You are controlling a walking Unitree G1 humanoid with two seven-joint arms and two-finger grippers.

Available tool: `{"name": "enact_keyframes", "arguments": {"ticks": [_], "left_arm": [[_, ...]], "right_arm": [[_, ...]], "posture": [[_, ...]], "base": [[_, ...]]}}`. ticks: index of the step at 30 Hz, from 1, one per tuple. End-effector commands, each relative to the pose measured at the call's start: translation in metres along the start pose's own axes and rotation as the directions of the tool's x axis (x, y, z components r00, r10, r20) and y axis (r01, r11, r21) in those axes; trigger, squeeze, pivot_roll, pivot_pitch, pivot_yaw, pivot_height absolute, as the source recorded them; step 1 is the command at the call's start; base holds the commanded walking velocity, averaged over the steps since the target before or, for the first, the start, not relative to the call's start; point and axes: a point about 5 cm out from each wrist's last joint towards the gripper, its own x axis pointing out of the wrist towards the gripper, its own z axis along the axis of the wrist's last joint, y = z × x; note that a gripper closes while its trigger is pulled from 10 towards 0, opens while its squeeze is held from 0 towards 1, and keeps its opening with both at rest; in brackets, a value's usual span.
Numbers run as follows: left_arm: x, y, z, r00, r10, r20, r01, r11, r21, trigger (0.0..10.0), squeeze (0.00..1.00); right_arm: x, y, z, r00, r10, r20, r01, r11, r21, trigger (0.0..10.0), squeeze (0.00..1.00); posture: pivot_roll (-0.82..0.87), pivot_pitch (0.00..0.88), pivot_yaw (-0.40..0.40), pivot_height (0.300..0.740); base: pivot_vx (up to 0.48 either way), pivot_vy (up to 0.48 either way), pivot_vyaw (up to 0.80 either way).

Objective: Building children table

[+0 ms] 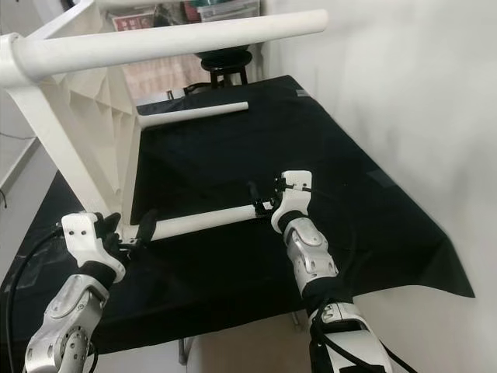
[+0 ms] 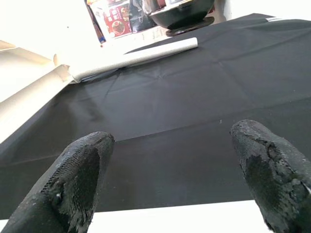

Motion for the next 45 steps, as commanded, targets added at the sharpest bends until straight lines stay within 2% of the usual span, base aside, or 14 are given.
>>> {"name": "enact_keyframes", "arguments": {"ticks": [1,11,26,31,37,45], "left_arm": [[0.0006,0.0044,0.0,1.0,0.001,-0.008,-0.001,1.0,0.017,10.0,0.0],[0.0004,-0.001,-0.0044,0.999,-0.034,-0.035,0.036,0.999,0.038,10.0,0.0],[0.0019,0.0013,-0.006,0.999,-0.025,-0.039,0.027,0.998,0.05,10.0,0.0],[0.0012,-0.0023,-0.007,0.997,-0.062,-0.046,0.066,0.995,0.078,10.0,0.0],[0.0009,-0.0018,-0.0072,0.997,-0.054,-0.048,0.058,0.995,0.082,10.0,0.0],[0.0026,0.0021,-0.0073,0.999,-0.02,-0.039,0.022,0.998,0.065,10.0,0.0]], "right_arm": [[0.0017,0.0063,-0.0002,1.0,0.024,0.006,-0.024,1.0,-0.018,10.0,0.0],[-0.0003,0.0053,-0.0011,1.0,0.028,0.008,-0.028,1.0,-0.01,10.0,0.0],[0.0002,0.0053,-0.0012,0.999,0.037,0.01,-0.037,0.999,0.014,10.0,0.0],[0.0006,0.0056,-0.0008,0.999,0.04,0.013,-0.04,0.999,0.019,10.0,0.0],[0.0006,0.0065,0.0,0.999,0.049,0.022,-0.049,0.999,0.023,10.0,0.0],[0.0008,0.0069,-0.0003,0.999,0.048,0.022,-0.049,0.999,0.024,10.0,0.0]], "posture": [[-0.07,0.0,0.091,0.74],[-0.07,0.0,0.092,0.74],[-0.07,0.0,0.091,0.74],[-0.07,0.0,0.089,0.74],[-0.07,0.0,0.088,0.74],[-0.06,0.0,0.087,0.74]], "base": [[0.0,0.0,0.0],[0.0,0.0,0.0],[0.0,0.0,0.0],[0.0,0.0,0.0],[0.0,-0.295,0.0],[0.0,0.0,0.0]]}}
